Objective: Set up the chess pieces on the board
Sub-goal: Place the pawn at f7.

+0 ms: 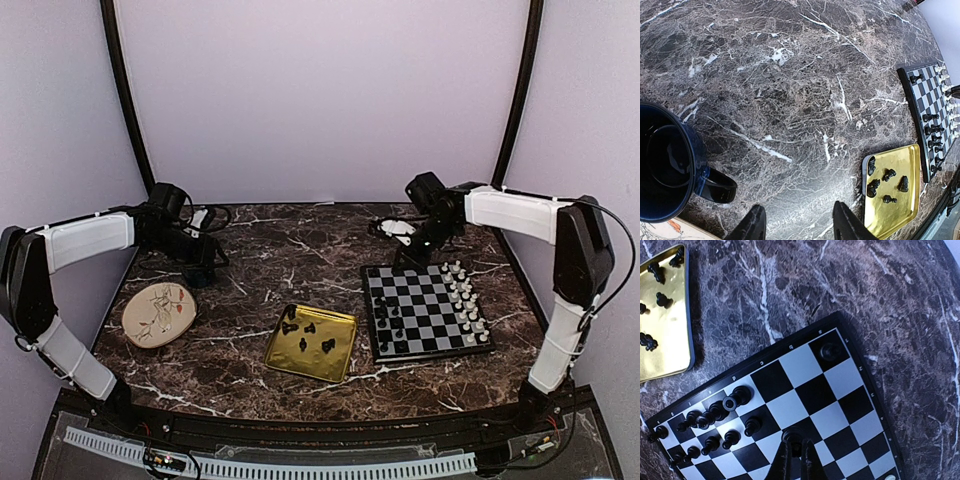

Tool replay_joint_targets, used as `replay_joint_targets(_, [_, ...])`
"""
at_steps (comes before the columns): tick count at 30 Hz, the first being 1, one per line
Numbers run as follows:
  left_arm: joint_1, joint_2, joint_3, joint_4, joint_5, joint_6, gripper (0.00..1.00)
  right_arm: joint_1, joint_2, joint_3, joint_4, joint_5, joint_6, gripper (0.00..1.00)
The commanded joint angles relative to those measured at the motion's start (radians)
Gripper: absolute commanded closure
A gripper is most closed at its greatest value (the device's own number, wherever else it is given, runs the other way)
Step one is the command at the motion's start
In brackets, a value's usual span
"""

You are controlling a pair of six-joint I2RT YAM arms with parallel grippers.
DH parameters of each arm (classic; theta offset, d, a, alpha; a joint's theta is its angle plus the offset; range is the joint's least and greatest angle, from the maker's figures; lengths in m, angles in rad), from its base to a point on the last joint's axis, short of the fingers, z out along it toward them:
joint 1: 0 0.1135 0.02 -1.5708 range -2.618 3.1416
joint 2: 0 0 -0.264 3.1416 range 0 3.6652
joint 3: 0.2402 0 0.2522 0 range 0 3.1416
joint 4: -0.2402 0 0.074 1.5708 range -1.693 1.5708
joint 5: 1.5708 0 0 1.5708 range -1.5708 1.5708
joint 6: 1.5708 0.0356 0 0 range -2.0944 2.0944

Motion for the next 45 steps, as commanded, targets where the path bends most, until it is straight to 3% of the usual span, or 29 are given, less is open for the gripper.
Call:
replay_joint_targets(1, [0.002,0.000,0.007,-0.006,0.015,0.009,0.52,0.004,-0.020,-0.059,0.058,0.011,0.012,0.97])
replay_joint_targets(45, [0.001,0.012,0.011,-0.012,0.016,0.014,0.52,0.012,0.154,-0.014,0.076,-0.027,0.026,0.91])
